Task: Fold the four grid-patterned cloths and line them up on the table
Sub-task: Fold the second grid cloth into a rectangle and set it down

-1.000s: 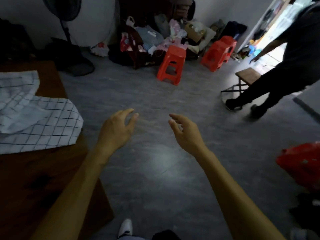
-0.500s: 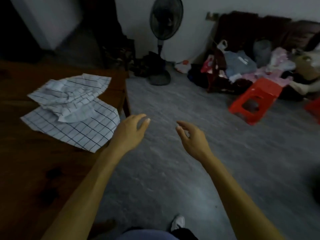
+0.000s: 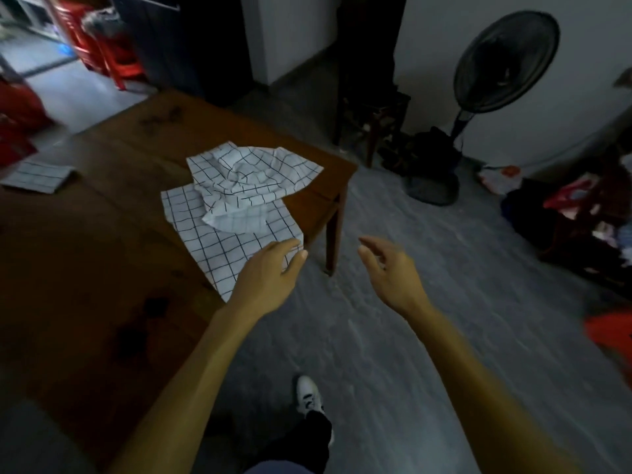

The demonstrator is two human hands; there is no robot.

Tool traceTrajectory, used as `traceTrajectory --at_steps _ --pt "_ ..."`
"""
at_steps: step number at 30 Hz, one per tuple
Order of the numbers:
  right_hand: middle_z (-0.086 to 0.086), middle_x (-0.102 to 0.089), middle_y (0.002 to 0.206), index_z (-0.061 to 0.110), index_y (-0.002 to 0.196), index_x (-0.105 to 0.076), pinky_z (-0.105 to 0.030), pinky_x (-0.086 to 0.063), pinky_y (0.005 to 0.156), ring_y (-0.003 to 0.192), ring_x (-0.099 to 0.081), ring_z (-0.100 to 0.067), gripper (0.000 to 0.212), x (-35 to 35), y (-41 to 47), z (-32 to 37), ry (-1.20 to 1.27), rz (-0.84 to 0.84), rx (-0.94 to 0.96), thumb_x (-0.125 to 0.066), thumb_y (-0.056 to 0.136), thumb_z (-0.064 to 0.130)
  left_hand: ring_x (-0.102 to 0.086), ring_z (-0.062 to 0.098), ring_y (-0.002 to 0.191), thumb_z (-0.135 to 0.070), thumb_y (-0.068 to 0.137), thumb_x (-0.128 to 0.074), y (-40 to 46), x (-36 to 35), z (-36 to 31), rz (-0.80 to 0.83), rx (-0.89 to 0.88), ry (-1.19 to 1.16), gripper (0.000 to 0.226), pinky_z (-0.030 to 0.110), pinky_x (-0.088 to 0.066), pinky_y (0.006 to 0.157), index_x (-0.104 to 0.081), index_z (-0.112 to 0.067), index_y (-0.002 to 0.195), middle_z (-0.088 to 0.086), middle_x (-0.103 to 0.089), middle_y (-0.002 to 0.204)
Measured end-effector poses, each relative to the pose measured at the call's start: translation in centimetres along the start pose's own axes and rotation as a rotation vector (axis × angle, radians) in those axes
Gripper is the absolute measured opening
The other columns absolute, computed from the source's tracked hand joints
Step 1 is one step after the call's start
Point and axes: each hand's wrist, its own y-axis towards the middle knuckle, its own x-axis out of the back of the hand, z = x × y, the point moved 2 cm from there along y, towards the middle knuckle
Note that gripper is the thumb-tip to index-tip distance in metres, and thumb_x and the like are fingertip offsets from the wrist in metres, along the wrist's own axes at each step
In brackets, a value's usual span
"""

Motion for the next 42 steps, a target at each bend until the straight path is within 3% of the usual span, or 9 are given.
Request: traceTrajectory --at_steps 8,12,15,20,28,31,36,42 --pt "-0.002 -0.057 0.133 0.019 0.132 -0.054 -0.017 -0.036 0.090 0.116 -0.053 -0.012 0.035 -3.2 11.2 1.6 -0.199 0.175 0.087 -0.044 0.100 0.032 -0.053 0.019 0.117 -0.036 0.099 -0.042 9.1 -0.2 4.5 -0.108 0.113 -0.102 0.039 0.026 -0.038 0.094 -0.052 -0.018 0.132 0.005 -0.056 0.131" --pt "0.001 -0.058 0.131 0.021 0.131 -0.054 -0.018 -0.038 0.089 0.114 -0.055 -0.013 0.036 -6.2 16.7 3.1 -0.201 0.230 0.147 -0.046 0.099 0.034 -0.054 0.022 0.115 -0.039 0.098 -0.043 11.9 1.1 8.3 -0.189 0.197 -0.116 0.041 0.037 -0.045 0.097 -0.052 -0.017 0.132 0.007 -0.057 0.129" --pt "-0.001 -0.058 0.131 0.018 0.130 -0.056 -0.020 -0.039 0.093 0.116 -0.053 -0.014 0.036 -9.2 19.5 4.3 -0.177 0.313 0.204 -0.050 0.098 0.032 -0.054 0.025 0.113 -0.031 0.096 -0.050 13.3 1.9 10.9 -0.241 0.256 -0.143 0.039 0.033 -0.044 0.093 -0.053 -0.014 0.131 0.010 -0.057 0.127" --pt "-0.003 -0.060 0.129 0.015 0.129 -0.057 -0.029 -0.045 0.099 0.115 -0.055 -0.013 0.035 -14.1 23.6 5.3 -0.147 0.452 0.331 -0.053 0.097 0.028 -0.054 0.025 0.111 -0.027 0.095 -0.051 16.1 2.1 14.6 -0.275 0.362 -0.061 0.039 0.033 -0.045 0.089 -0.051 -0.016 0.132 0.010 -0.056 0.126" --pt "-0.003 -0.055 0.133 0.016 0.132 -0.053 -0.020 -0.033 0.095 0.121 -0.049 -0.014 0.038 -21.0 31.5 4.2 -0.151 0.684 0.436 -0.054 0.096 0.029 -0.049 0.026 0.120 -0.029 0.094 -0.053 20.4 1.0 18.9 -0.354 0.667 0.076 0.046 0.037 -0.043 0.095 -0.043 -0.015 0.137 0.010 -0.049 0.137" --pt "-0.004 -0.055 0.131 0.016 0.131 -0.052 -0.028 -0.038 0.102 0.121 -0.048 -0.016 0.039 -23.1 33.9 4.0 -0.121 0.751 0.457 -0.057 0.094 0.026 -0.051 0.025 0.116 -0.027 0.091 -0.058 22.1 0.8 20.3 -0.396 0.771 0.068 0.049 0.041 -0.047 0.094 -0.043 -0.016 0.137 0.010 -0.051 0.133" --pt "-0.006 -0.051 0.135 0.013 0.134 -0.050 -0.032 -0.034 0.109 0.127 -0.044 -0.020 0.046 -25.3 36.8 3.3 -0.123 0.830 0.517 -0.062 0.090 0.023 -0.051 0.027 0.114 -0.023 0.087 -0.064 24.2 0.2 22.1 -0.432 0.910 0.118 0.051 0.039 -0.047 0.093 -0.045 -0.012 0.134 0.013 -0.050 0.130" --pt "-0.012 -0.049 0.134 0.009 0.135 -0.046 -0.044 -0.038 0.106 0.126 -0.045 -0.028 0.061 -28.3 37.3 2.5 -0.186 0.774 0.719 -0.070 0.080 0.020 -0.048 0.028 0.115 -0.014 0.079 -0.070 24.6 -1.4 24.5 -0.399 0.957 0.240 0.058 0.040 -0.045 0.094 -0.044 -0.014 0.130 0.012 -0.050 0.127"
